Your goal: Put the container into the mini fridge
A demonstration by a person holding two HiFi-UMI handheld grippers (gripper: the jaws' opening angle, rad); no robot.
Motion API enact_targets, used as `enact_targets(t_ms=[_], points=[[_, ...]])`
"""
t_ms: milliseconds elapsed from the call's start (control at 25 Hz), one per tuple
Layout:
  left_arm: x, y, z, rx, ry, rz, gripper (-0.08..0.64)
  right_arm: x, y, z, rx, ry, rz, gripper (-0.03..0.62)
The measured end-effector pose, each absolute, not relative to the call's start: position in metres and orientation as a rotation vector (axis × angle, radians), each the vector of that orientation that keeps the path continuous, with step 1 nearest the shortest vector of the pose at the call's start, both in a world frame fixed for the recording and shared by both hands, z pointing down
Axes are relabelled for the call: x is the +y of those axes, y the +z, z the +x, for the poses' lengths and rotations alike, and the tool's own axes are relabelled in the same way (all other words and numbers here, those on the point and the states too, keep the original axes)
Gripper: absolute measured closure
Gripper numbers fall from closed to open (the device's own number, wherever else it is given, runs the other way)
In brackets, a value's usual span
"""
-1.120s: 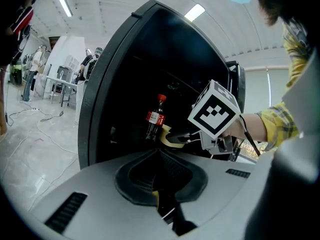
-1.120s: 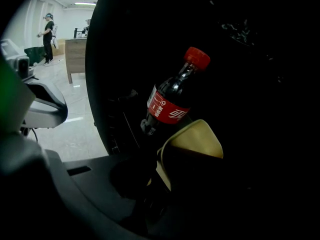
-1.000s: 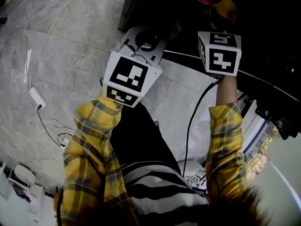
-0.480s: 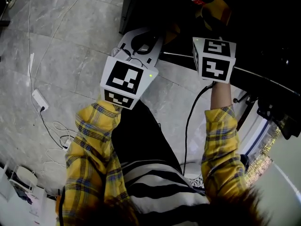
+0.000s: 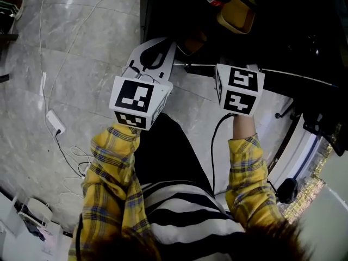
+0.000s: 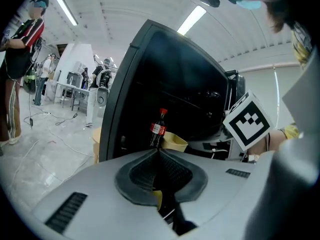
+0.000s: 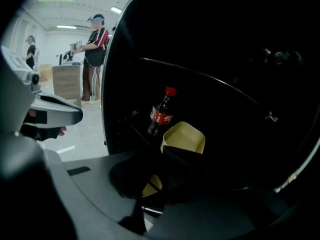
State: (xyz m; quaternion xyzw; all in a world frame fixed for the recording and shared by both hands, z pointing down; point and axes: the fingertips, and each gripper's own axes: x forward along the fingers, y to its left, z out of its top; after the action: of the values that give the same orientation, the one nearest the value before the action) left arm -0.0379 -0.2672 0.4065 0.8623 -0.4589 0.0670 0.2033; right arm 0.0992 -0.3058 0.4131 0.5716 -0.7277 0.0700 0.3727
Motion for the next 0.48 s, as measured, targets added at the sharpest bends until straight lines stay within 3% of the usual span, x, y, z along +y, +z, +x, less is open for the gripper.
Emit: enact_targets(t_ms=[480], points=[[-0.247, 0.396, -0.053, -1.315, 0.239, 2.385, 0.543, -0.256, 0.407, 0.122, -1.896, 0.431, 1.759, 0.548]])
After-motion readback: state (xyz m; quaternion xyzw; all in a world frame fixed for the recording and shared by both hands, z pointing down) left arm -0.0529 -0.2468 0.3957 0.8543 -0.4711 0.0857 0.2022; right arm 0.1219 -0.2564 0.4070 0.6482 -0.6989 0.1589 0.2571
